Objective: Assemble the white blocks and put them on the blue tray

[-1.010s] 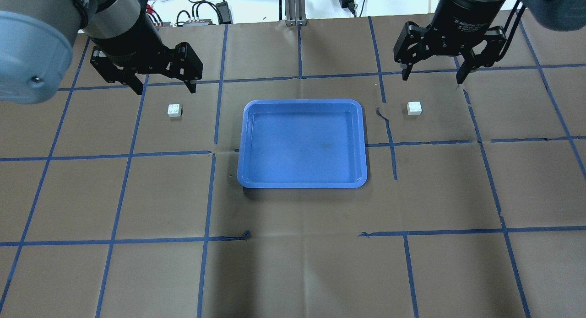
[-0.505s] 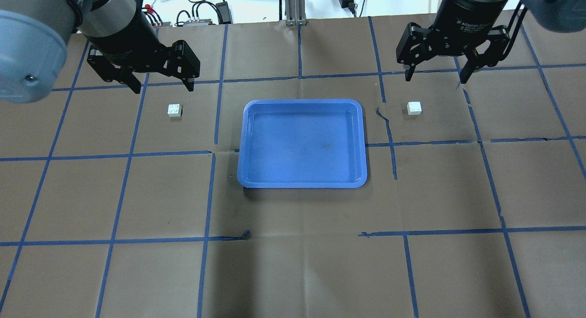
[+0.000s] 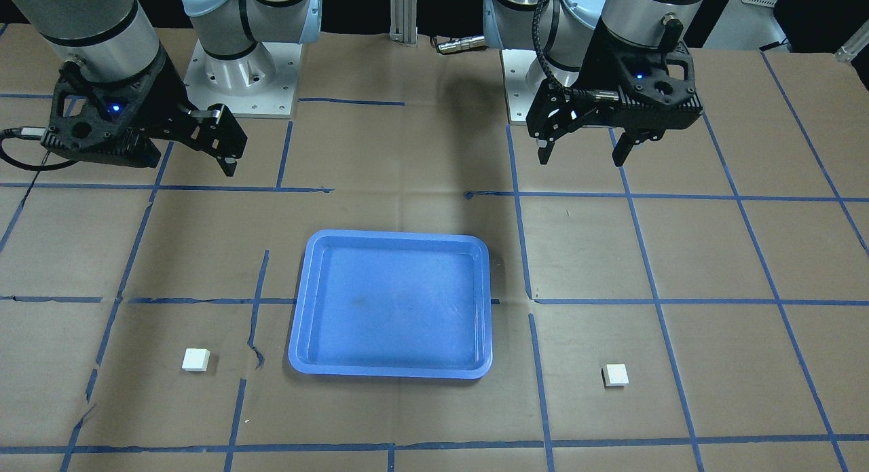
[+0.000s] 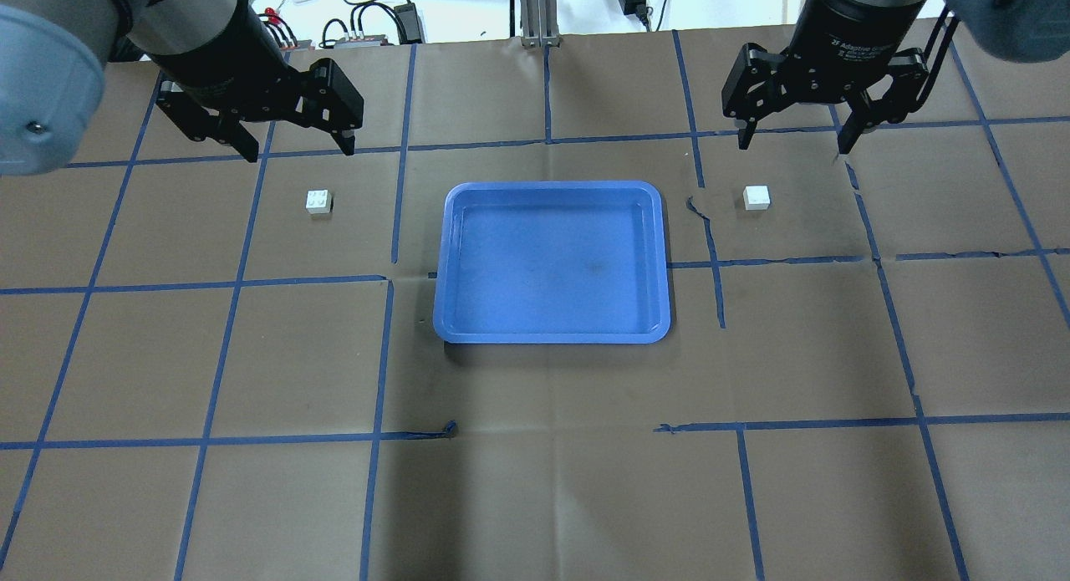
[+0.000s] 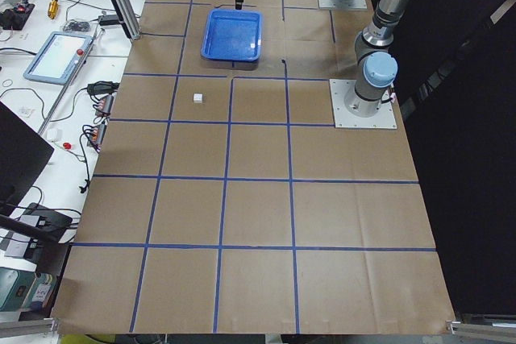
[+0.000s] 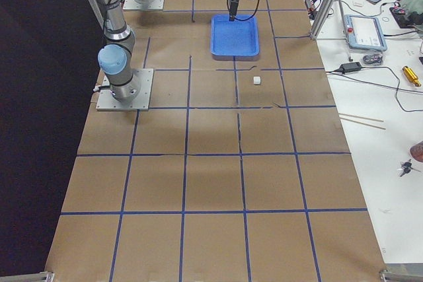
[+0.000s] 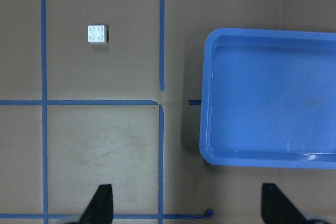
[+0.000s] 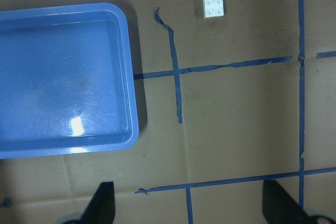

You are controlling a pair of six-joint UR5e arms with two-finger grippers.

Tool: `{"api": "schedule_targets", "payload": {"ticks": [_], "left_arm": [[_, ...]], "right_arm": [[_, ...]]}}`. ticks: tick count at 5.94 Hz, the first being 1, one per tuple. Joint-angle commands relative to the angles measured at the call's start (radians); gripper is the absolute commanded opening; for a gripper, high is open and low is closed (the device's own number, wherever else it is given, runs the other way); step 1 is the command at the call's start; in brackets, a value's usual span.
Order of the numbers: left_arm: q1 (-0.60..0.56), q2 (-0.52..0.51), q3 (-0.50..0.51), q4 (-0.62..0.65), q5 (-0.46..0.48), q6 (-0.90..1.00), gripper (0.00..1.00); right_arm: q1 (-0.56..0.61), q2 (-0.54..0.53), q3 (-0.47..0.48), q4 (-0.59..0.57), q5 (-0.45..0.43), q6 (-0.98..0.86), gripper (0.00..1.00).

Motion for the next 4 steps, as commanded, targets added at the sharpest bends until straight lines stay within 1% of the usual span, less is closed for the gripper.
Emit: {"api": "schedule_targets", "payload": {"ticks": [1,2,3,4], "left_arm": [[0.098,-0.020,-0.020,0.000,-0.004,0.085,0.99],[0.119,-0.086,-0.012,0.013,-0.003,0.130,0.99],[0.130,-0.161,0.021,0.045,0.025,0.148,0.99],[0.139,-0.253,0.020,0.163,0.023,0.148,0.99]], "right_arm": [[0.000,0.002,0.003,0.007,-0.013,-0.178,1.00],[-0.008,0.005,0.006,0.008,-0.016,-0.384,1.00],[-0.018,0.006,0.003,-0.005,-0.021,-0.616,1.00],[-0.047,0.017,-0.004,-0.013,-0.012,-0.867,1.00]]}}
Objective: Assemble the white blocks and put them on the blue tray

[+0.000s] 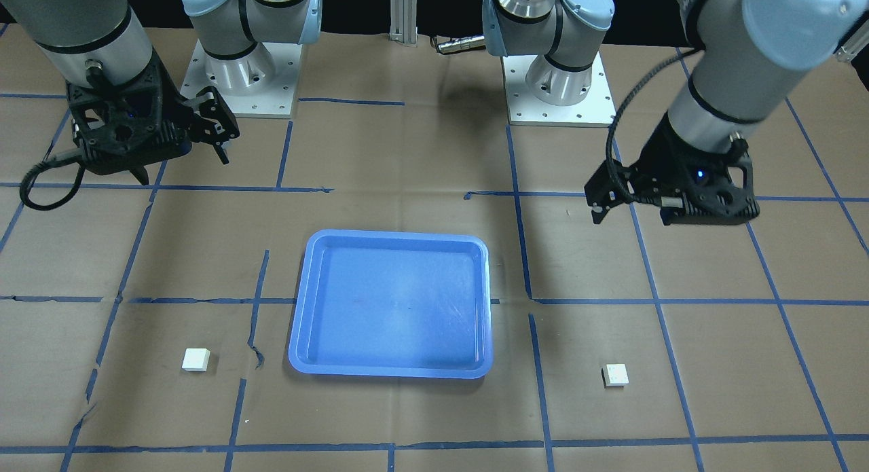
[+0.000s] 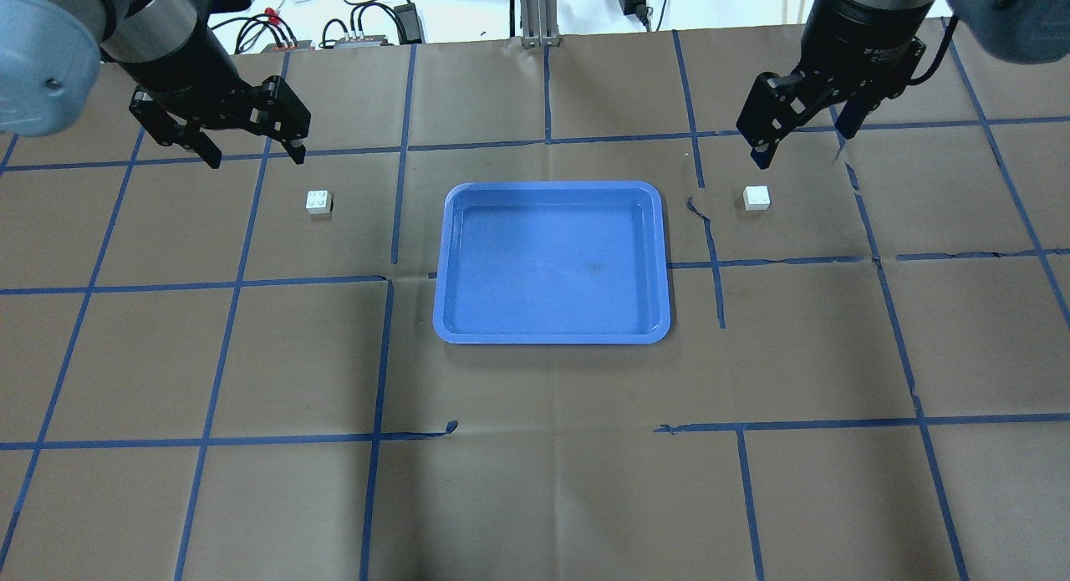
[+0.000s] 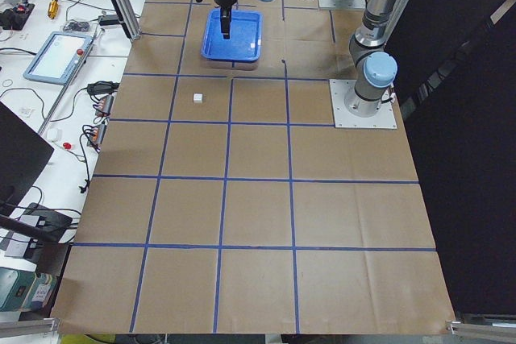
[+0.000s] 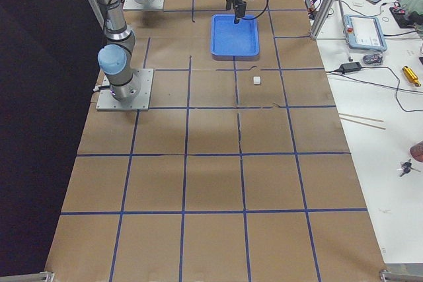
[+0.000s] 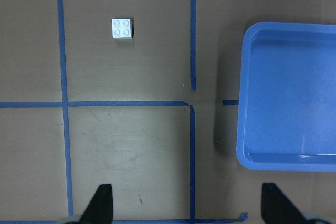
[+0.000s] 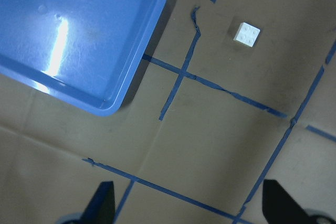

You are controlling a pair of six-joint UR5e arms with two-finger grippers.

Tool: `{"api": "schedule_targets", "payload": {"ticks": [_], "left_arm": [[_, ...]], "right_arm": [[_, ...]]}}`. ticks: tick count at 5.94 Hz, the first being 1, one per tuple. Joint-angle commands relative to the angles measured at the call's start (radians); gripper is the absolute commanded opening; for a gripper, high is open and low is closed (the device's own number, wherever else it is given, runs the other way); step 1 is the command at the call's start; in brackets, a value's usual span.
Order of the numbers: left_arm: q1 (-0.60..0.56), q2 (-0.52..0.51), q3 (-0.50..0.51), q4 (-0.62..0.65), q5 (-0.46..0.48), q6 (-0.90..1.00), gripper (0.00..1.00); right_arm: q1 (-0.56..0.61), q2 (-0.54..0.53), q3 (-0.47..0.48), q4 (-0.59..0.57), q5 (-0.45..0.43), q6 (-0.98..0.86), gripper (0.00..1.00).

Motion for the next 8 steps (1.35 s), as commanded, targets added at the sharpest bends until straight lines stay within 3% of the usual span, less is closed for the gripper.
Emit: {"api": "schedule_targets", "payload": {"ticks": [1,4,7,8], "left_arm": [[0.017,-0.191,0.007,0.177,0.008,0.003,0.99],[0.054,-0.398,0.008,0.388,0.007,0.021,0.99],[0.066,-0.451,-0.008,0.407,0.005,0.044,0.98],[0.066,-0.463,-0.004,0.416,0.005,0.069,0.92]], "right_arm": [[-0.058,0.014,-0.003,-0.027,0.008,-0.472,1.00],[-0.181,0.091,-0.014,-0.126,0.005,-1.072,1.00],[-0.181,0.284,-0.173,-0.137,0.026,-1.172,1.00],[-0.183,0.302,-0.162,-0.148,0.157,-1.207,1.00]]}}
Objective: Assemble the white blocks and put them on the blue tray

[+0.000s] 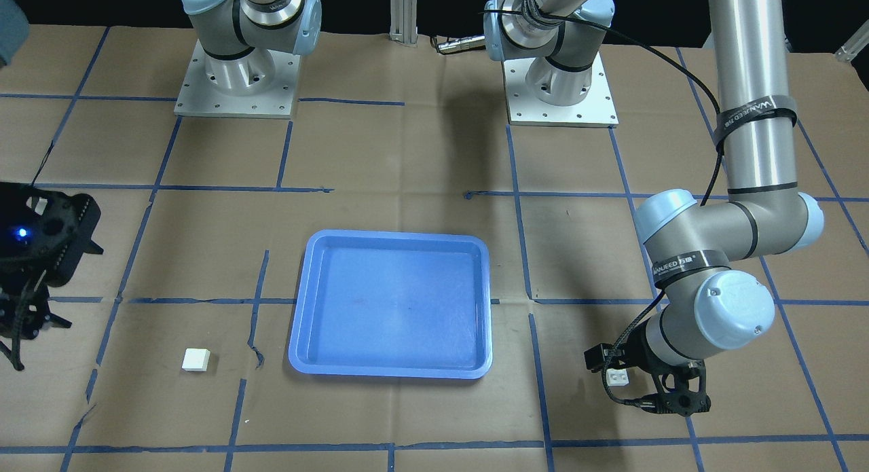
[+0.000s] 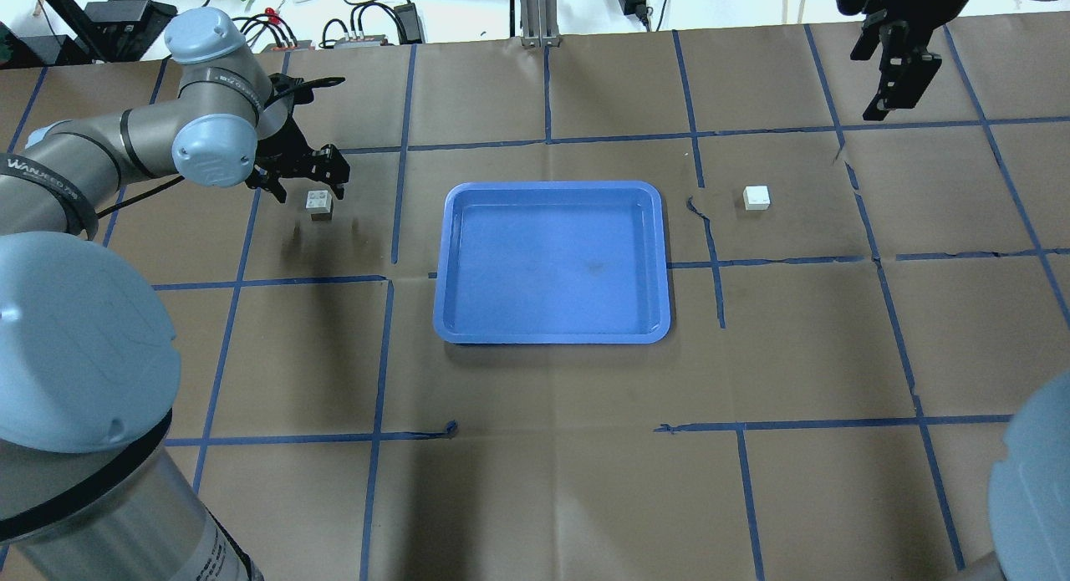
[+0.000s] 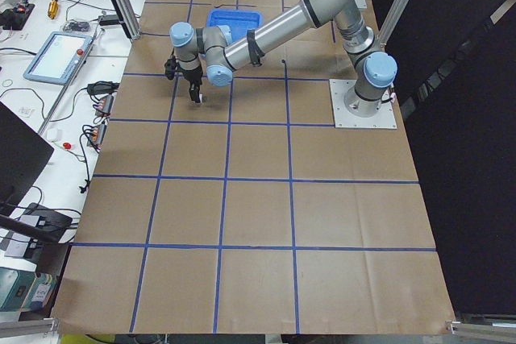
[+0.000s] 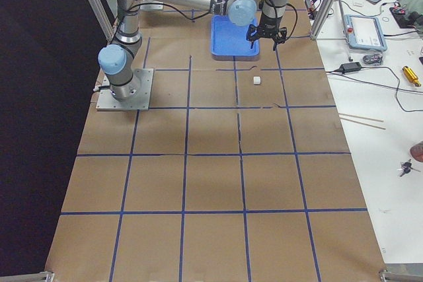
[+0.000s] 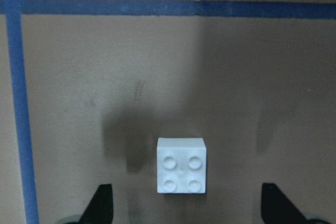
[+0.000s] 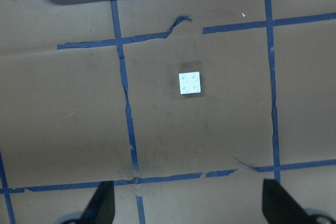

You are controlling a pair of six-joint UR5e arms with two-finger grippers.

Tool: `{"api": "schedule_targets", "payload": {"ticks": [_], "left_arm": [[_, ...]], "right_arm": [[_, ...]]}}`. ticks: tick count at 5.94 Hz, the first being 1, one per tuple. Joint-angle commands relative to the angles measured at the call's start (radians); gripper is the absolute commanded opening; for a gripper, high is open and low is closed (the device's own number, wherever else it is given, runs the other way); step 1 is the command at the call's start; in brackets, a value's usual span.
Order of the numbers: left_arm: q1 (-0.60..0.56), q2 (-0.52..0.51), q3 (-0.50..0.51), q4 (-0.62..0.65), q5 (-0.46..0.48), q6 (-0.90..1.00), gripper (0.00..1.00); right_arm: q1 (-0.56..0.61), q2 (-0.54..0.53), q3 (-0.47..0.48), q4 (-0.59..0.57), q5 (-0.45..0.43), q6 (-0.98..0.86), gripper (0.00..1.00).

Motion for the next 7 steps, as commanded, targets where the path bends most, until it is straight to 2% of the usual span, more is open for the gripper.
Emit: {"api": "schedule_targets", "payload": {"ticks": [1,3,4,5,6,7], "left_arm": [[0.001,-0.016,0.013,0.021,0.001,0.019,0.92],[0.001,-0.039,0.001,0.087,-0.010,0.017,0.91],[0.001,-0.041,-0.003,0.087,-0.011,0.019,0.80],[0.001,-0.041,0.000,0.086,-0.010,0.019,0.25],[0.001,-0.038,-0.003,0.086,-0.010,0.017,0.12],[0.001,-0.029,-0.008,0.084,-0.011,0.020,0.04]], "right_arm": [[-0.028,0.085,-0.006,-0.010,0.200,-0.116,0.99],[-0.131,0.162,0.020,-0.003,0.403,-0.239,0.98],[-0.147,0.173,0.085,-0.013,0.498,-0.305,0.99],[-0.150,0.175,0.170,-0.082,0.575,-0.380,0.99],[-0.185,0.175,0.268,-0.163,0.607,-0.382,0.99],[-0.217,0.175,0.363,-0.256,0.662,-0.390,0.99]]}}
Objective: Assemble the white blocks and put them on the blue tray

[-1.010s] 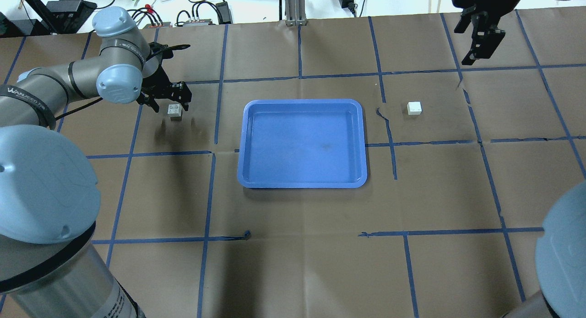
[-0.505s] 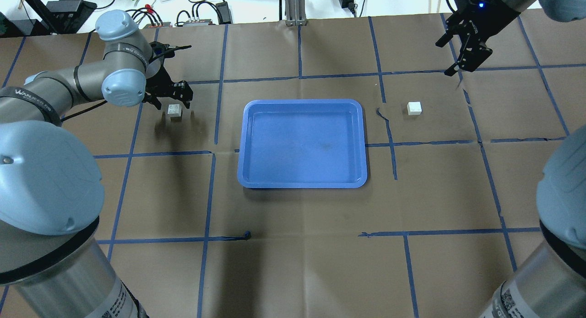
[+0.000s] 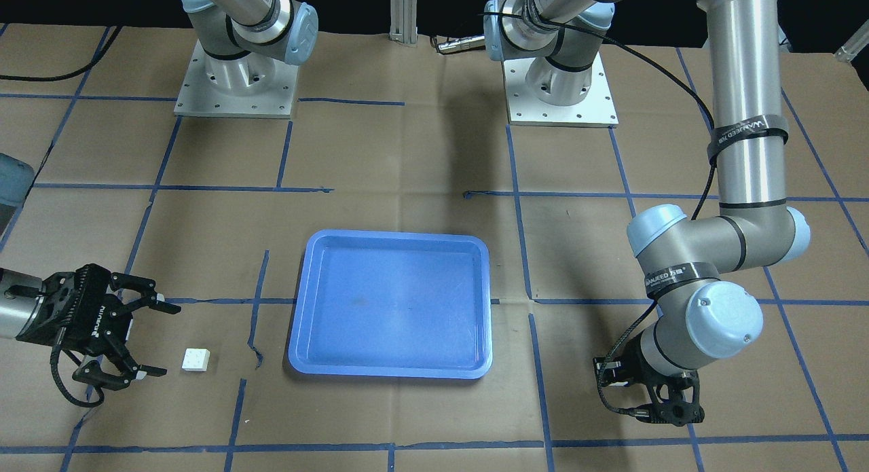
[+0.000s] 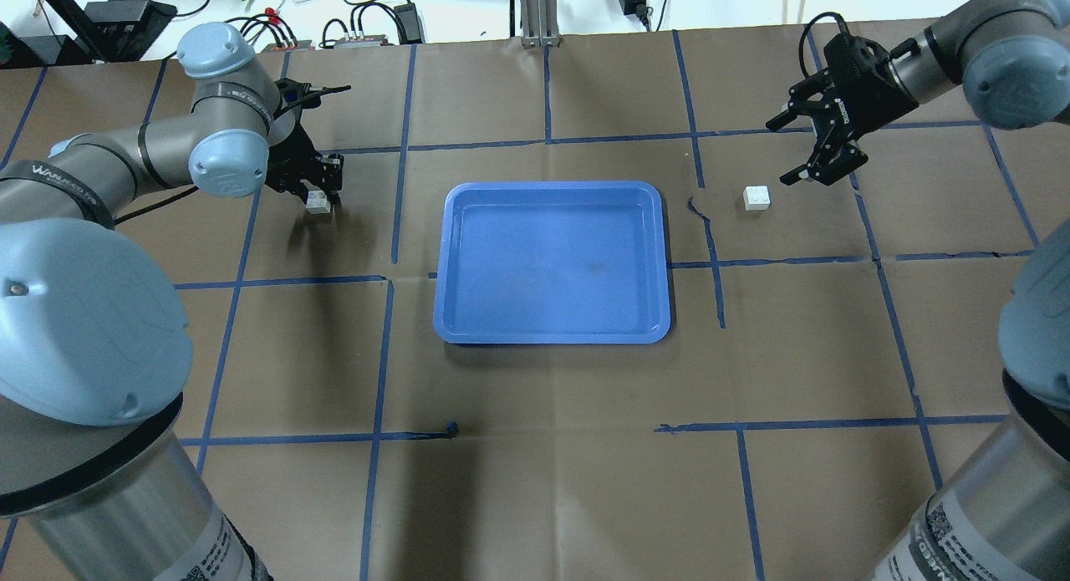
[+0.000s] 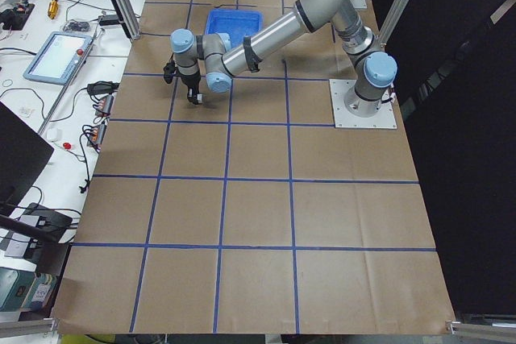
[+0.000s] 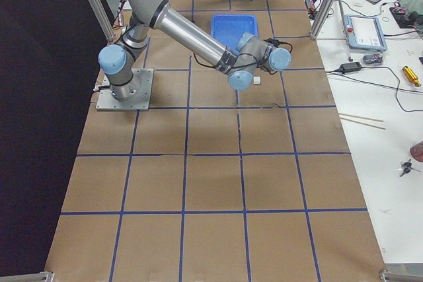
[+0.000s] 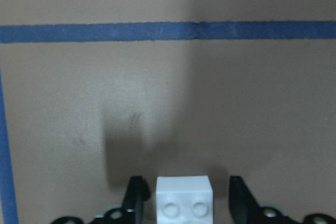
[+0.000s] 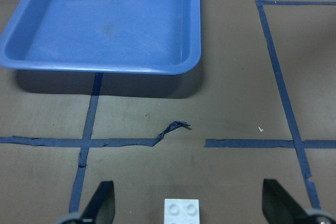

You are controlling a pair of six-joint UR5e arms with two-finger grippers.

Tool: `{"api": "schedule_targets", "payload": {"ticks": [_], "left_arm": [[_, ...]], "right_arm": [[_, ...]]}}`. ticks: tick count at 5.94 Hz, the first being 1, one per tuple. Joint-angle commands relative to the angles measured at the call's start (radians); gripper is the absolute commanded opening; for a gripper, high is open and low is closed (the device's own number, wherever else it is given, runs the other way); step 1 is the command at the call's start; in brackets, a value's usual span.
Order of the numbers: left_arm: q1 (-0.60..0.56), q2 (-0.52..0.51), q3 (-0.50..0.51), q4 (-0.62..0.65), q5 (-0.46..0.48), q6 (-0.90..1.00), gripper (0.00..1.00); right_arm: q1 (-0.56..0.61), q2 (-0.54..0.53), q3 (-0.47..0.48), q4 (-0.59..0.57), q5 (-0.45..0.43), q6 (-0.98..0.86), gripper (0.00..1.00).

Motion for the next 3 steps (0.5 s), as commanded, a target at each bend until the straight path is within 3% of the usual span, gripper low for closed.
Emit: {"api": "schedule_targets", "payload": {"ticks": [1,2,3], "left_arm": [[-0.001,0.031,-0.004,-0.012,-0.001,0.011,0.00],[-0.023,0.081,-0.013,-0.027,-0.004,0.054,0.00],[-0.114,0.140,-0.016,-0.056,-0.006,0.138,0.00]], "right_arm": [[-0.032,0.013,0.121,-0.126,0.053,-0.010,1.00],[-0.034,0.055,0.114,-0.156,0.053,-0.010,1.00],[-0.034,0.086,0.108,-0.191,0.053,-0.012,1.00]]}}
